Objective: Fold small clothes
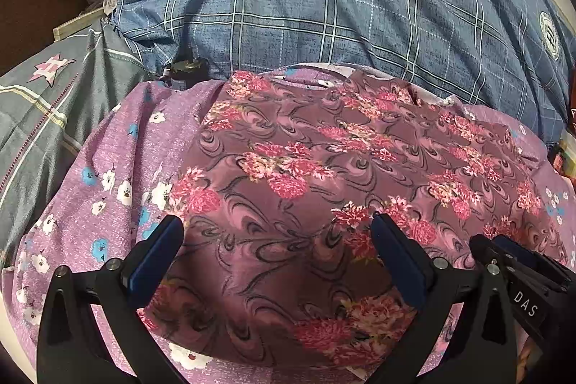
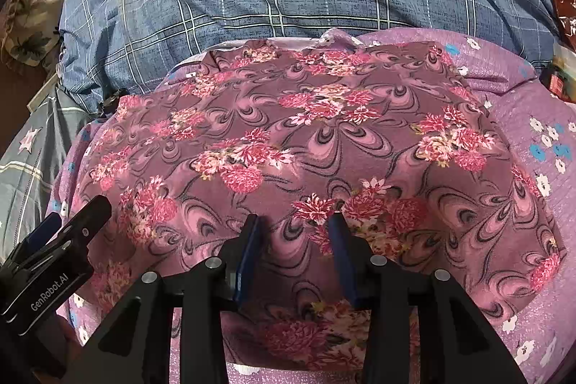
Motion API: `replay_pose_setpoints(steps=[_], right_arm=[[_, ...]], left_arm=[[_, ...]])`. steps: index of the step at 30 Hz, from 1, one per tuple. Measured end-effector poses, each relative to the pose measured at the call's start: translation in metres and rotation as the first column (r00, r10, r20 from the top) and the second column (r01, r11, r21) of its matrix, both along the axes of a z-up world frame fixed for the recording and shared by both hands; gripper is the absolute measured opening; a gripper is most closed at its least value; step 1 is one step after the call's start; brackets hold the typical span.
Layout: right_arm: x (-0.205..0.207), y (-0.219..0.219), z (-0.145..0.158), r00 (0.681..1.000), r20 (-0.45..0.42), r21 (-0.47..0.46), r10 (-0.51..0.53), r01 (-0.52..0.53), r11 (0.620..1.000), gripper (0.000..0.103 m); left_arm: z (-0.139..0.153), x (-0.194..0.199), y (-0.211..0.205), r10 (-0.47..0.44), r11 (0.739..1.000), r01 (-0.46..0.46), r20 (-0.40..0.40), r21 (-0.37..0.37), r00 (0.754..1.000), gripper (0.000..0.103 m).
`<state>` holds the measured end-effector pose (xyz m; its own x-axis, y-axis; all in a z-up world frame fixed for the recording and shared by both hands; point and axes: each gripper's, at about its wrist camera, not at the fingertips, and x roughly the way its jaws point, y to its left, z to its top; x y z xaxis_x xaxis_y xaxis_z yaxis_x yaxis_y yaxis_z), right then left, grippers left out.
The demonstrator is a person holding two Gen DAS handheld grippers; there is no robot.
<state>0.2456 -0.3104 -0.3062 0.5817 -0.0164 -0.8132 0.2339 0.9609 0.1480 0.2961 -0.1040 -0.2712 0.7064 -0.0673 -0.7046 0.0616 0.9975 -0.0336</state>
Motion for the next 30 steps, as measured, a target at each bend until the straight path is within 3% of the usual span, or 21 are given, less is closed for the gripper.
replay_pose_setpoints(steps=[18, 27, 30], right_arm=[[-0.001, 0.006, -0.001, 1.0, -0.002, -0.033, 0.004, -0.005, 0.999, 0.046], [-0.003, 0.011, -0.002, 1.0, -0.005, -0.056, 0.018, -0.018, 0.998, 0.049], [-0.006, 0.012, -0.002, 0.999, -0.008, -0.056, 0.035, -0.036, 0.998, 0.052]], left_arm=[[-0.007, 0.003, -0.004, 0.001, 0.999, 0.001, -0.04, 0.038, 0.999, 0.103], [-0.019, 0.009, -0.011, -0.003, 0.995, 0.009, -0.066, 0.098, 0.998, 0.103], [-0.017, 0.012, -0.005, -0.012, 0.997, 0.018, -0.087, 0.072, 0.996, 0.103]])
